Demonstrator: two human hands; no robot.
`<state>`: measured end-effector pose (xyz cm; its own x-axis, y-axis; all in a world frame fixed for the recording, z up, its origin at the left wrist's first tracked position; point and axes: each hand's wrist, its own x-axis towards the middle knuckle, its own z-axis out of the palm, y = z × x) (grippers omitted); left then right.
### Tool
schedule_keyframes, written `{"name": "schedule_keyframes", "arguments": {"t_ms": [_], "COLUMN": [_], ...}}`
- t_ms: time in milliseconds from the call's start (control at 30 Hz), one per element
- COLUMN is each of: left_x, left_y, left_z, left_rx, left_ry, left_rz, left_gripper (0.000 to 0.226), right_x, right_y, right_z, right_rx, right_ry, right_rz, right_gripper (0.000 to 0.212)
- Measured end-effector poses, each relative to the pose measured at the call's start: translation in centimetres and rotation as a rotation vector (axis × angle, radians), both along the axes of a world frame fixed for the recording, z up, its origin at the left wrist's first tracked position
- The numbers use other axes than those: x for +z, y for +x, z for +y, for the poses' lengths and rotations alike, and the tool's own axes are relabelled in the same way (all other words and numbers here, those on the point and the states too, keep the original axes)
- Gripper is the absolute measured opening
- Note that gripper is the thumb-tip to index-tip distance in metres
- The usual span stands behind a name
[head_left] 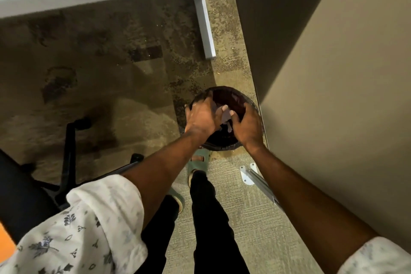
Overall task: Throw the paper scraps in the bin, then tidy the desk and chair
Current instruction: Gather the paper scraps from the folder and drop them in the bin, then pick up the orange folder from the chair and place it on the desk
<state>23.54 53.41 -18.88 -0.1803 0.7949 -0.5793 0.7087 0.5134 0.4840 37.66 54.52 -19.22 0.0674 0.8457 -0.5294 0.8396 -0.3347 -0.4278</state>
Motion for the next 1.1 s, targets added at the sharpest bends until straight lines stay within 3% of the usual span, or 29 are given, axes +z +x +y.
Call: {"name": "schedule_keyframes", "arguments": {"t_ms": [133, 433, 600, 867, 1100], "left_x": [4.6, 15.7, 21.4, 28.6, 29.9], "left_y": [-1.9, -6.6, -12.2, -25.5, -35.8], "left_z": [-0.4, -2.6, -5.2, -14.2, -27.3], "left_rx": [0.025, 0.238, 0.381, 0.687, 0.986], "left_ry": [0.06, 0.168, 0.216, 0.347, 0.419], "left_rz": [0.014, -0.138, -0.135, -0.026, 0.074], "left_gripper": [0.061, 0.073, 0.072, 0.072, 0.071], "right_x": [5.0, 16.5, 21.4, 27.4, 28.3], "right_y": [-1.4, -5.4, -10.3, -24.1, -36.8], "right_z": [0.1, 0.5, -0.2, -5.5, -15.7], "right_rx": [0.069, 0.146, 0.177, 0.328, 0.626], "right_ry": [0.091, 0.178, 0.242, 0.231, 0.185], "right_rz": [-0.017, -0.031, 0.063, 0.233, 0.361], "right_gripper": [0.059, 0.058, 0.058, 0.06, 0.059]}}
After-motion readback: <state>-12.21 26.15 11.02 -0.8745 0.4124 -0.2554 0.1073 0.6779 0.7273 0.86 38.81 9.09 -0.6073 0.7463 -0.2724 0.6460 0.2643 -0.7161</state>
